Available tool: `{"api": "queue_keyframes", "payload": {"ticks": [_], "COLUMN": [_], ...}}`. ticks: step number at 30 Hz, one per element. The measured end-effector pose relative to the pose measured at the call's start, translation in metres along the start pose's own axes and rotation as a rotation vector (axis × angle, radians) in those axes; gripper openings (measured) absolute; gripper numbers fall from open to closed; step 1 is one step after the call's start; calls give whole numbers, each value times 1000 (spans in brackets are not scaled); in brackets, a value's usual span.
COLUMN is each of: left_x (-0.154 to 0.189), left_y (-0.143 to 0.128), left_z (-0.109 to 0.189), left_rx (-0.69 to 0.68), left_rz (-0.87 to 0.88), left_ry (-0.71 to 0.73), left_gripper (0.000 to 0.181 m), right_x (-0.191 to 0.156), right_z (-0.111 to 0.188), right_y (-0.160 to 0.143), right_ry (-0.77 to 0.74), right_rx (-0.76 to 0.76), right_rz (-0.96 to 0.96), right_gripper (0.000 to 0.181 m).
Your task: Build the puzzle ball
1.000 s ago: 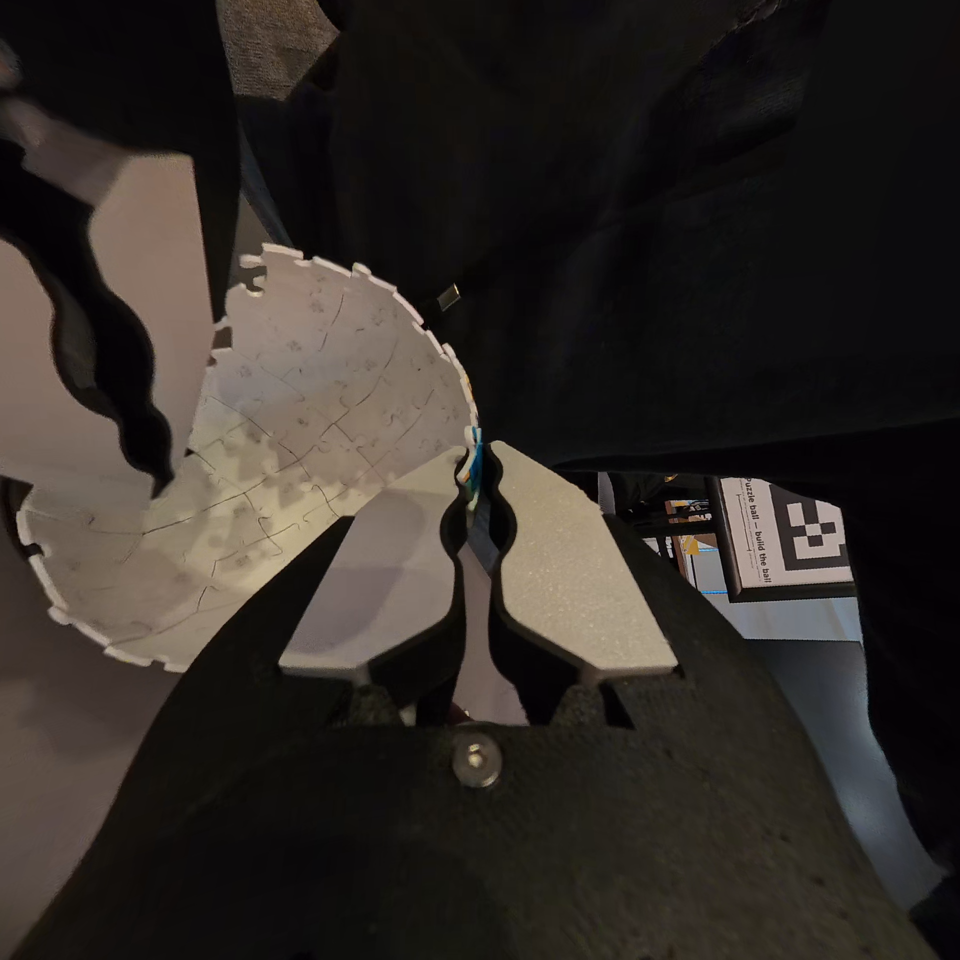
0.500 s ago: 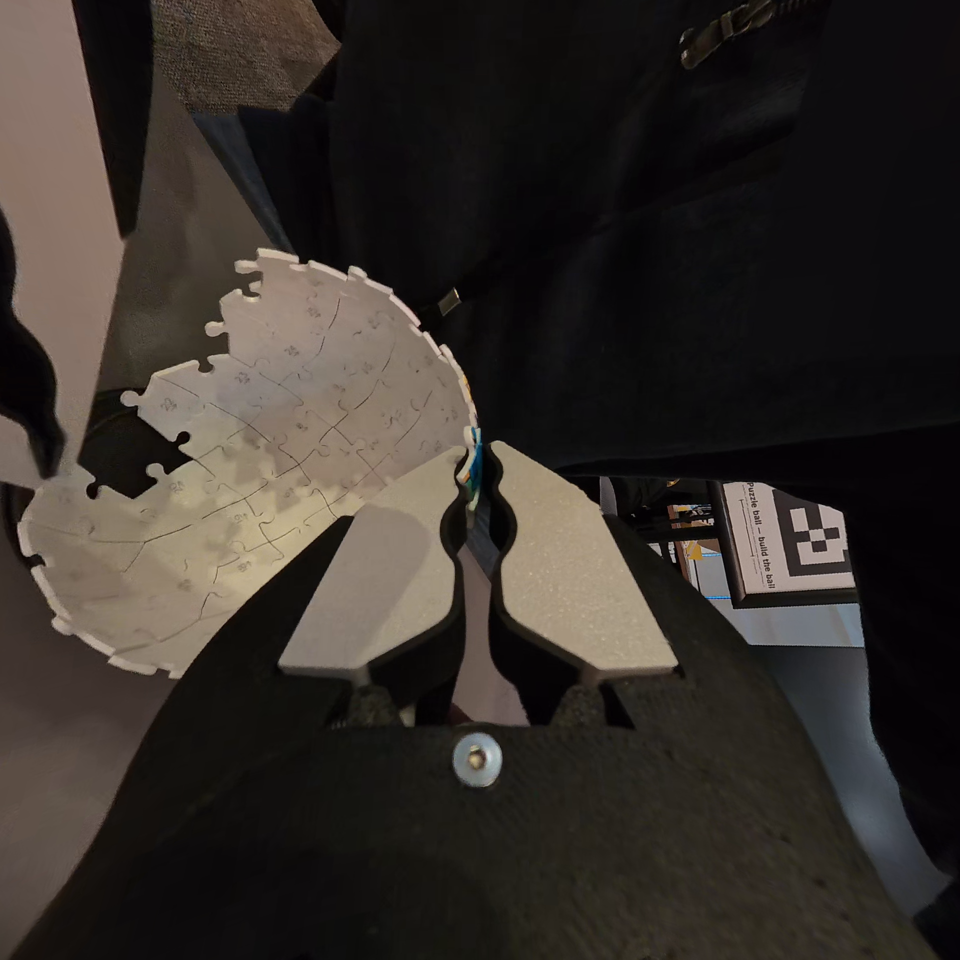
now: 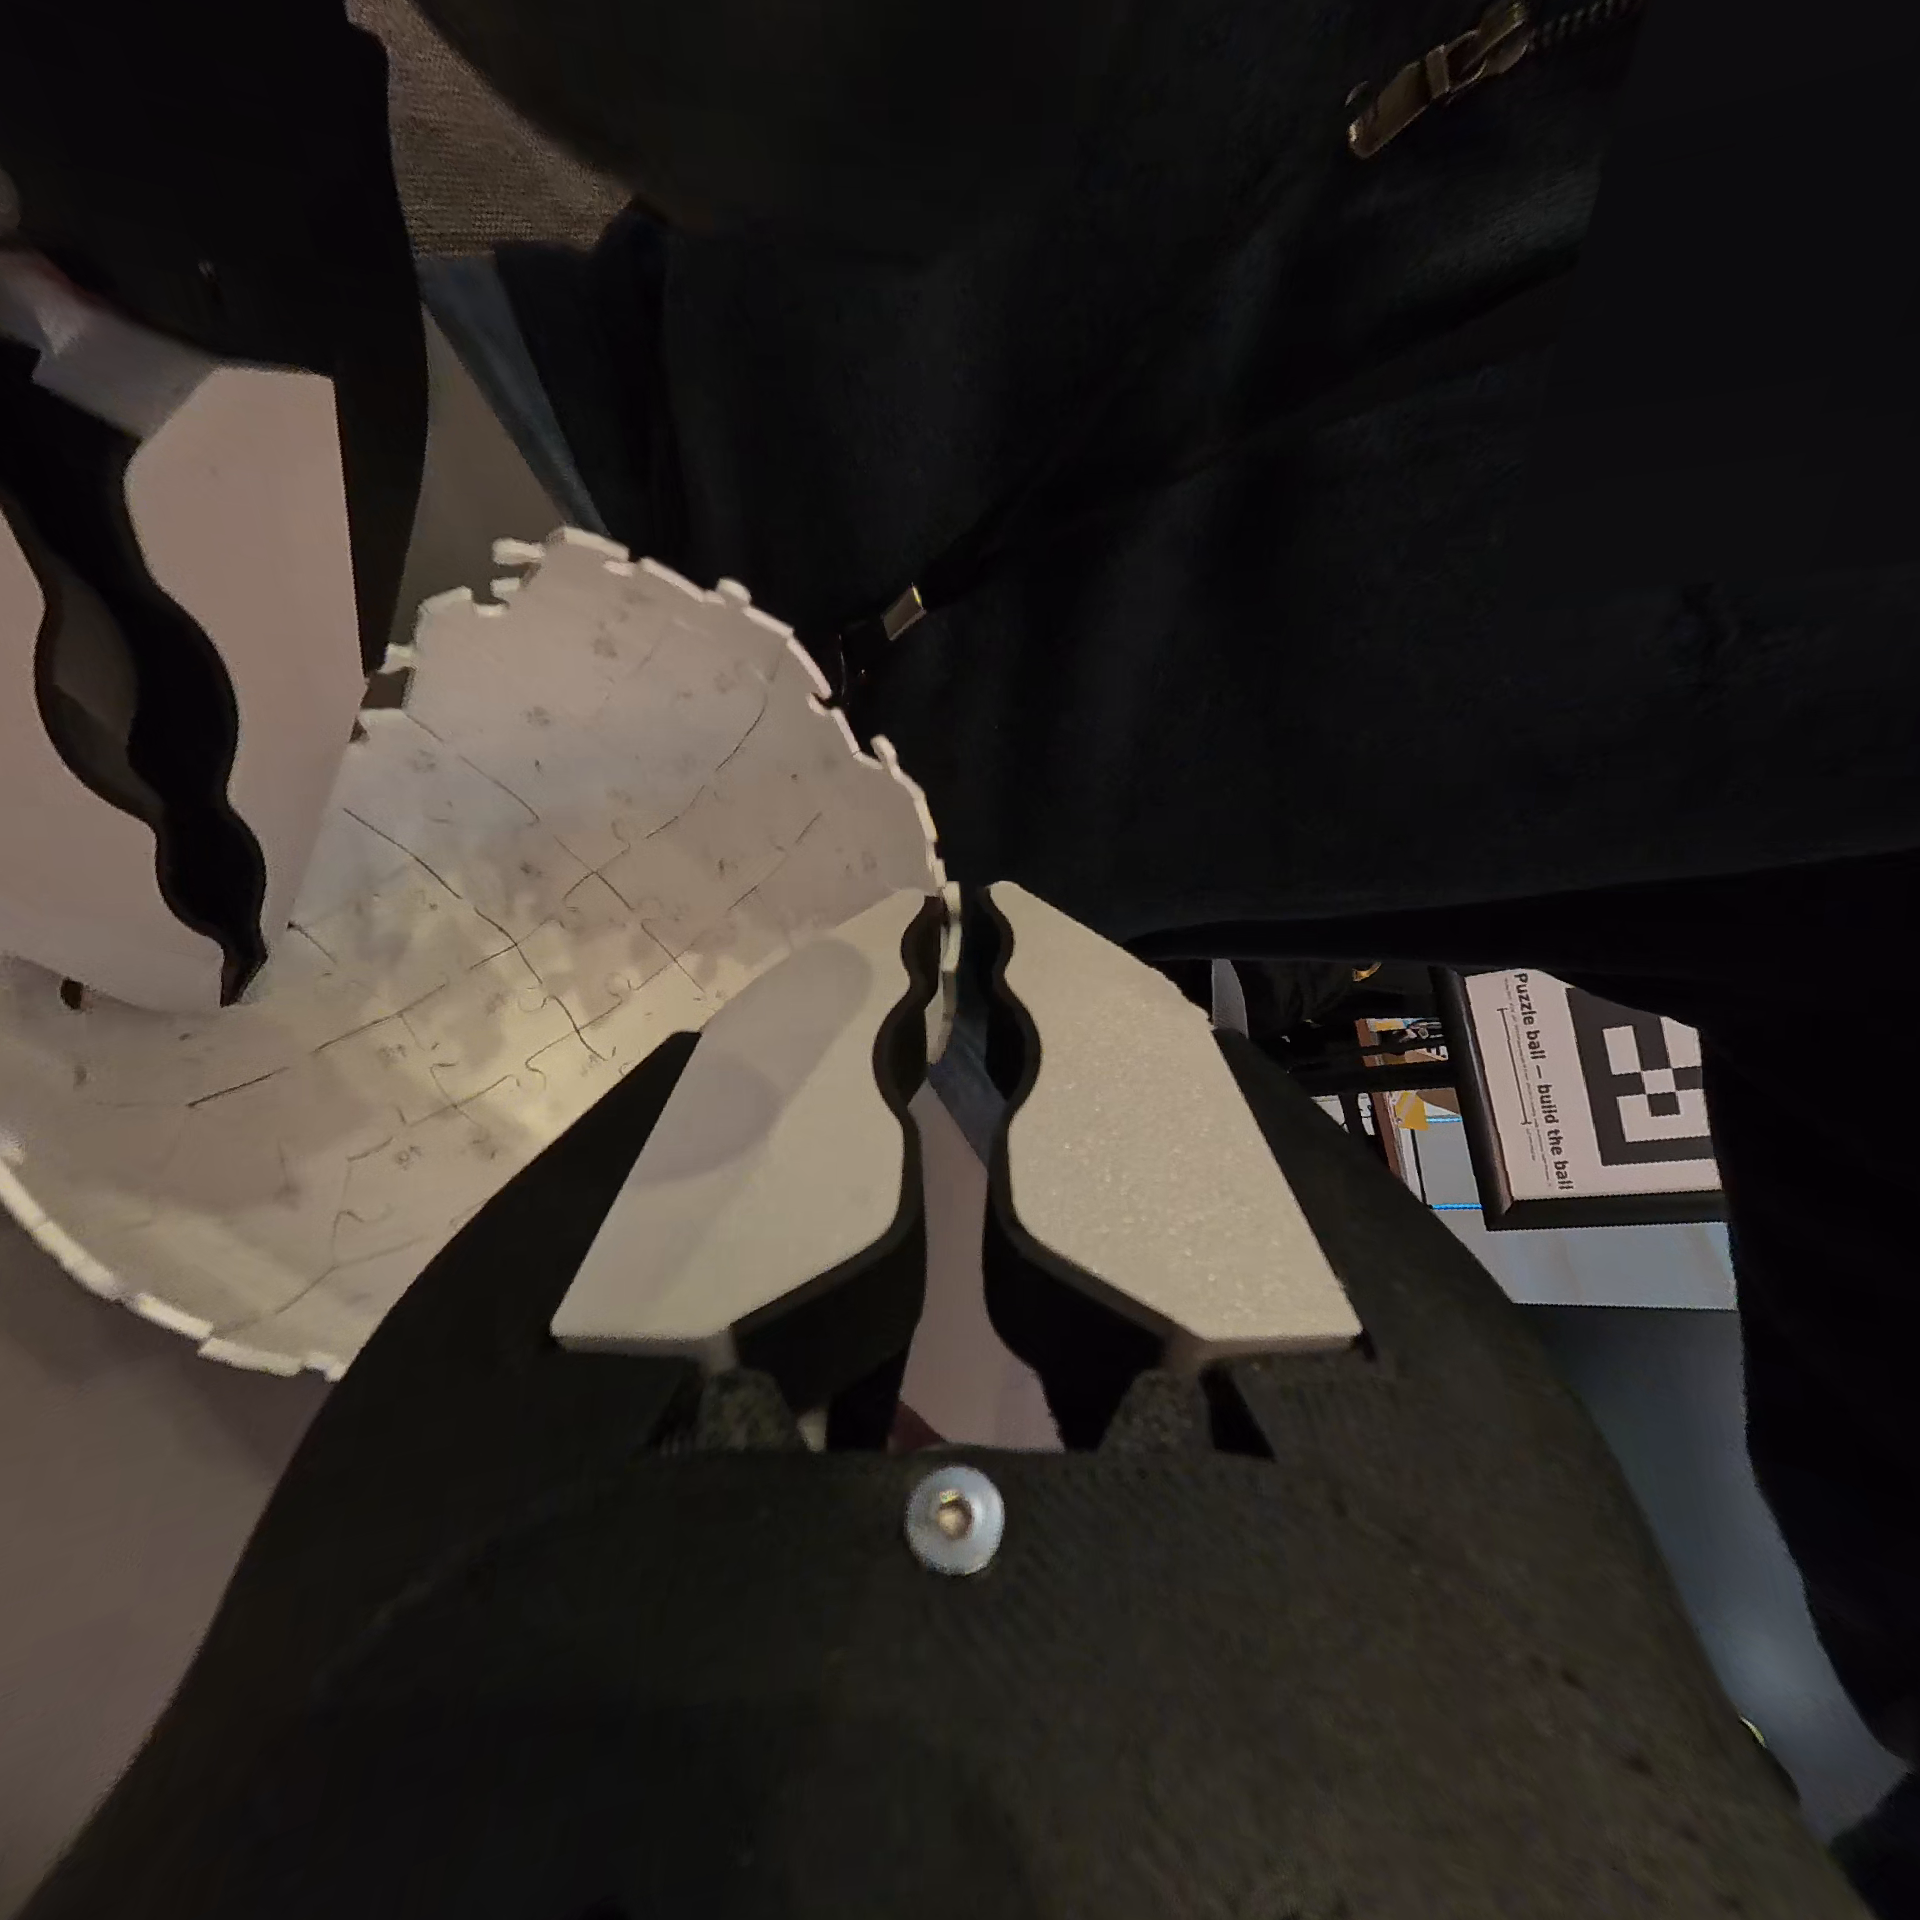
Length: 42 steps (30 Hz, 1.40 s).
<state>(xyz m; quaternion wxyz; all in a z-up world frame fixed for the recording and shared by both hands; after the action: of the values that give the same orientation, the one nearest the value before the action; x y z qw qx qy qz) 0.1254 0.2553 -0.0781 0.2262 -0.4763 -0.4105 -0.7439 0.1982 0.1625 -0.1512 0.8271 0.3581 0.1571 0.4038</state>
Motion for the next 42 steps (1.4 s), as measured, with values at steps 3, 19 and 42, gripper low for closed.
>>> {"api": "queue_keyframes", "payload": {"ticks": [3, 19, 42], "left_x": [0, 28, 121], "left_y": [-1, -5, -215], "left_z": [1, 25, -83], "left_rx": [-3, 78, 438], "left_rz": [-1, -89, 257], "left_ry": [8, 228, 1324], "left_gripper": [6, 23, 48], "right_x": [1, 2, 3], "right_z": [0, 8, 84], "right_y": [1, 2, -30], "right_ry": [-5, 7, -236], "right_rx": [-1, 52, 290], "right_rz": [0, -19, -276], "right_gripper": [0, 0, 0]}}
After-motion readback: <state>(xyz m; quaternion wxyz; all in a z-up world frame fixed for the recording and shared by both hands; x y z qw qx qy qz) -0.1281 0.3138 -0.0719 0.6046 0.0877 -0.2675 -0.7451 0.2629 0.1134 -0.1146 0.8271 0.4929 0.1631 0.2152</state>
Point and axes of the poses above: each gripper's, where its closed fingertips meet, z back along the fingers, y out of its top, x = y × z across the jaws, the point moved 10 cm from there along z, back along the fingers, and after that the axes turned 6 degrees about -y, right-handed, at the moved point
